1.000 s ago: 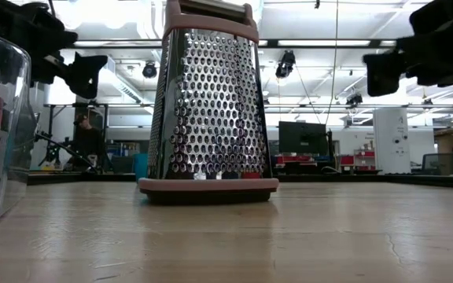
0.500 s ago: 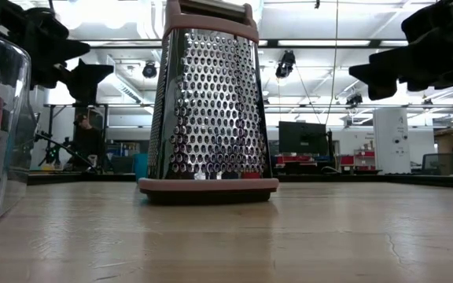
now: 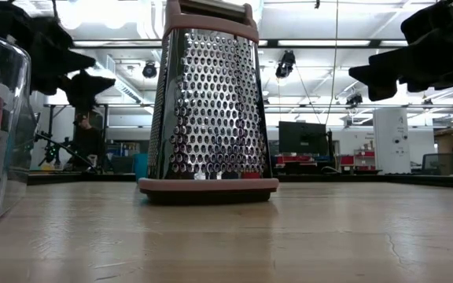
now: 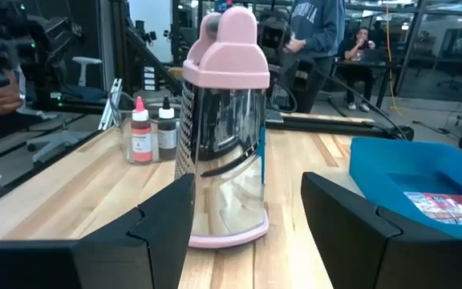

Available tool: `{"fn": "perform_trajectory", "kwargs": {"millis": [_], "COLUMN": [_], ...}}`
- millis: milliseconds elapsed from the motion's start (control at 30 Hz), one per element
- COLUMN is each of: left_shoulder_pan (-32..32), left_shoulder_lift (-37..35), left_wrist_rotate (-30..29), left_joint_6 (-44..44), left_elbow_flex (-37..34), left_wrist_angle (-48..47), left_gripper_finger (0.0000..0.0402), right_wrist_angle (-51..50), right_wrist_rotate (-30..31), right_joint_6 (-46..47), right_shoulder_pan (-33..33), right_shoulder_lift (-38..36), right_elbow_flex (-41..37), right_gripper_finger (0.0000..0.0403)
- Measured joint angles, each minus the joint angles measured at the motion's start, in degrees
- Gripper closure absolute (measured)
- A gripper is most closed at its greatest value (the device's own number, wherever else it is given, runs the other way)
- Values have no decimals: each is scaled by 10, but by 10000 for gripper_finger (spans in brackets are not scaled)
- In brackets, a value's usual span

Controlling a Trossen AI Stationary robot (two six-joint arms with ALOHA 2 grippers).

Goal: Pick & Place Food Item
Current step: Return to Home Position

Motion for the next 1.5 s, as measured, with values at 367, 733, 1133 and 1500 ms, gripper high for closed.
{"fn": "perform_trajectory", "kwargs": {"millis": [367,733,1133,1500], "left_shoulder_pan": [-149,-170,-182,-182], "left_shoulder_lift": [-8,-52,-149,-150], "left_wrist_rotate": [-118,-74,-67,-57], "left_joint_6": [62,38,37,41], "left_elbow_flex": [0,32,0,0], "left_wrist_angle": [6,-76,-73,-60], "left_gripper_finger": [127,127,127,127], "right_wrist_angle": [-15,-49,-90,-95], "right_wrist_rotate": [5,1,-1,-26], "right_joint_6": [2,13,13,-37], "right_shoulder_pan": [0,0,2,3], "right_shoulder_lift": [-2,-22,-73,-82], "right_elbow_flex": [0,0,0,0], "right_gripper_finger": [179,179,179,179]}}
